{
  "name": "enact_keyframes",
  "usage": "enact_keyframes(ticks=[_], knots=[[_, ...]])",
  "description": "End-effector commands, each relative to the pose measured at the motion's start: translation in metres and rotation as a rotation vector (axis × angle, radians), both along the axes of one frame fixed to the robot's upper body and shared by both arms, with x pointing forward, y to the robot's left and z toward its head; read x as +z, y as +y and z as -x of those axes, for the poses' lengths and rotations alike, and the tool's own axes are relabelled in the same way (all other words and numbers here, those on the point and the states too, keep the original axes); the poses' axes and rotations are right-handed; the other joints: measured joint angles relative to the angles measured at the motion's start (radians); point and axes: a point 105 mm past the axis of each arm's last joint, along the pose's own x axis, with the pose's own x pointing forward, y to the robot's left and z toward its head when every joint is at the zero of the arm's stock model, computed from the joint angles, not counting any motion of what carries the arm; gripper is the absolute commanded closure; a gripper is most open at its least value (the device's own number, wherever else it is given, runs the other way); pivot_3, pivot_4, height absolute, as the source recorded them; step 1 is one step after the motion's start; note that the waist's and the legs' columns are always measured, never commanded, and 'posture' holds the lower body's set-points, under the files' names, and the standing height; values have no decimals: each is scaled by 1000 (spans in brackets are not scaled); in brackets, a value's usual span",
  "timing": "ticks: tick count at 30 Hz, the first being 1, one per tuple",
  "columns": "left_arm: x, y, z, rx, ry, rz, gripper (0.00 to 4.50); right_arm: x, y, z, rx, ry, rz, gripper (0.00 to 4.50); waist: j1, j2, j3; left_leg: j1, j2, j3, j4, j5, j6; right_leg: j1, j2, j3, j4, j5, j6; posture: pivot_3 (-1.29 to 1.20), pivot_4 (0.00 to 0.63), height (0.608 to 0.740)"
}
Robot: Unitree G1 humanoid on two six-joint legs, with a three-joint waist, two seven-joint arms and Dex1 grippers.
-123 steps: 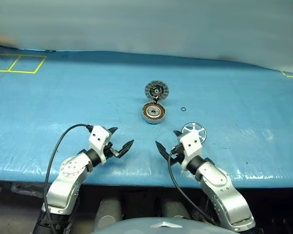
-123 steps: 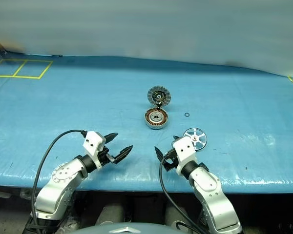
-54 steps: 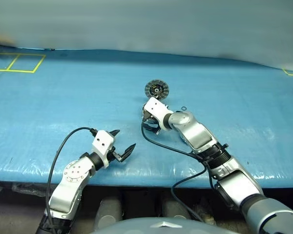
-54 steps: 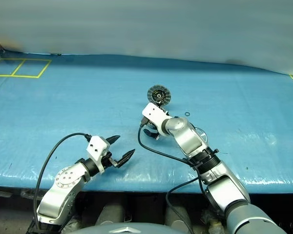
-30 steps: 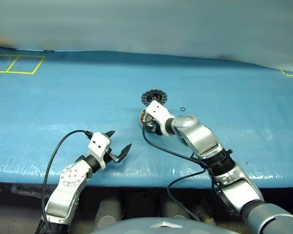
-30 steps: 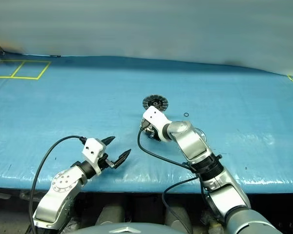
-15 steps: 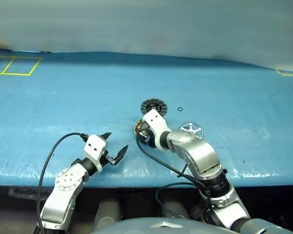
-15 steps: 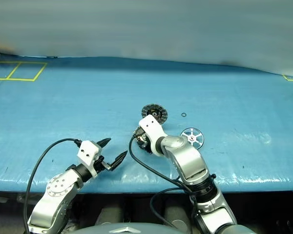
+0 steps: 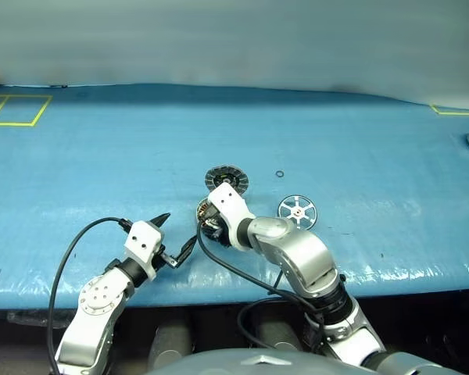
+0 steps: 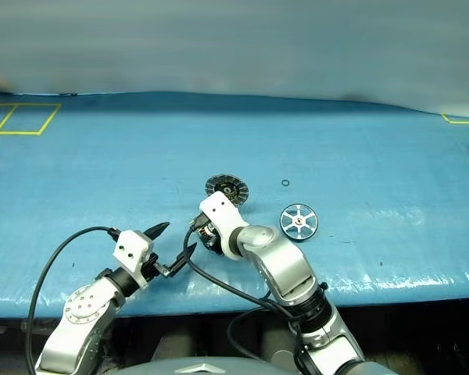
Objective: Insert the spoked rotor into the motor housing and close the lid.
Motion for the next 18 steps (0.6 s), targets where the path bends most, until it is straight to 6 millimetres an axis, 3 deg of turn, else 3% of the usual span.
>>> enact_keyframes(ticks=[1, 7, 15, 18], knots=[[10, -2, -1, -22, -49, -7, 0, -16, 15, 20, 81, 103, -12, 2671, 0, 0, 0, 0, 0, 0, 0, 0, 0, 0, 0, 0, 0, 0, 0, 0, 150, 740], [10, -5, -2, -46, -49, -1, 0, 0, 9, 9, 17, 22, -35, 781, 14, 1, 1, -1, -1, 0, 0, 1, -2, 0, 1, -1, 0, 0, 0, 0, 150, 740], [10, -9, -4, -74, -48, 5, 0, 40, 1, 5, -28, -65, -110, 781, 28, 1, 2, -4, -6, 0, 0, 2, 0, -2, -4, -1, -1, 0, 1, 0, 150, 740], [11, -11, -4, -81, -49, 6, 0, 52, -11, 6, -39, -83, -132, 781, 27, 2, 2, -4, -6, 0, 0, 2, 0, -2, -4, -1, -1, 3, 5, 0, 150, 740]])
